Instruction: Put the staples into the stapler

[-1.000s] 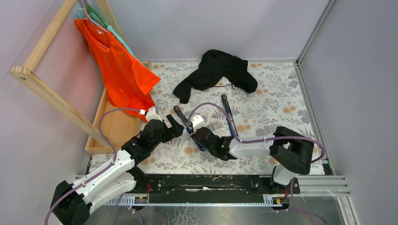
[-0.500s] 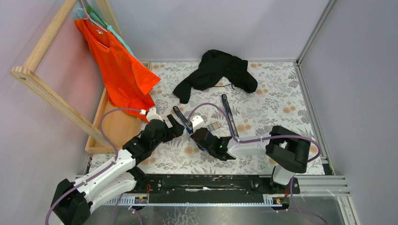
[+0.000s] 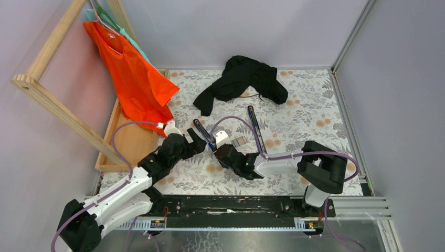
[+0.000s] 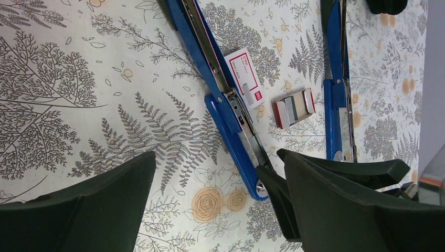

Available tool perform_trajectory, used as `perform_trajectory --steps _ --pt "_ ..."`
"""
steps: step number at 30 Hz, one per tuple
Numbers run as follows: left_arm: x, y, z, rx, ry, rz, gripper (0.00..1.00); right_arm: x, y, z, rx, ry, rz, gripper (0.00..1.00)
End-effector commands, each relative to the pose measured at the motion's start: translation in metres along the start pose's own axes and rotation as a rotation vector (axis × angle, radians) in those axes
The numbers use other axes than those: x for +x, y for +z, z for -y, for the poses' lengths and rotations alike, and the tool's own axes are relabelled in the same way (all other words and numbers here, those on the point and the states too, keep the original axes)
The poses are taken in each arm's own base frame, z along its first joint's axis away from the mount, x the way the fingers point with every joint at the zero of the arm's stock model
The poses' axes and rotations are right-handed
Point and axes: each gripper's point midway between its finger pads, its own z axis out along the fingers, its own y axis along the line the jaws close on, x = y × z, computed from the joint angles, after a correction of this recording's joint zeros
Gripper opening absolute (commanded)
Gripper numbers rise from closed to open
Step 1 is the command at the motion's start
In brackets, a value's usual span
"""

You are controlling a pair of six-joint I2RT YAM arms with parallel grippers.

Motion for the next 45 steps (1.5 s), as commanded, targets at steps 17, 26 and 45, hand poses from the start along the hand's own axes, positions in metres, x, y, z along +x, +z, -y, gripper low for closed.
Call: perform_trajectory --steps 17,26,45 --pt "-0.001 0.004 0.024 0.096 0.038 -0.022 1.0 -0.045 -0.011 0.082 0.037 0.079 -0.106 0.44" --pt "0.005 0.008 0.033 0.136 0.048 -0.059 0.99 -0.029 0.01 0.099 0.051 0.116 -0.196 0.34" --pt "0.013 0.017 0.038 0.14 0.063 -0.103 0.98 -0.019 0.028 0.087 0.006 0.153 -0.26 0.27"
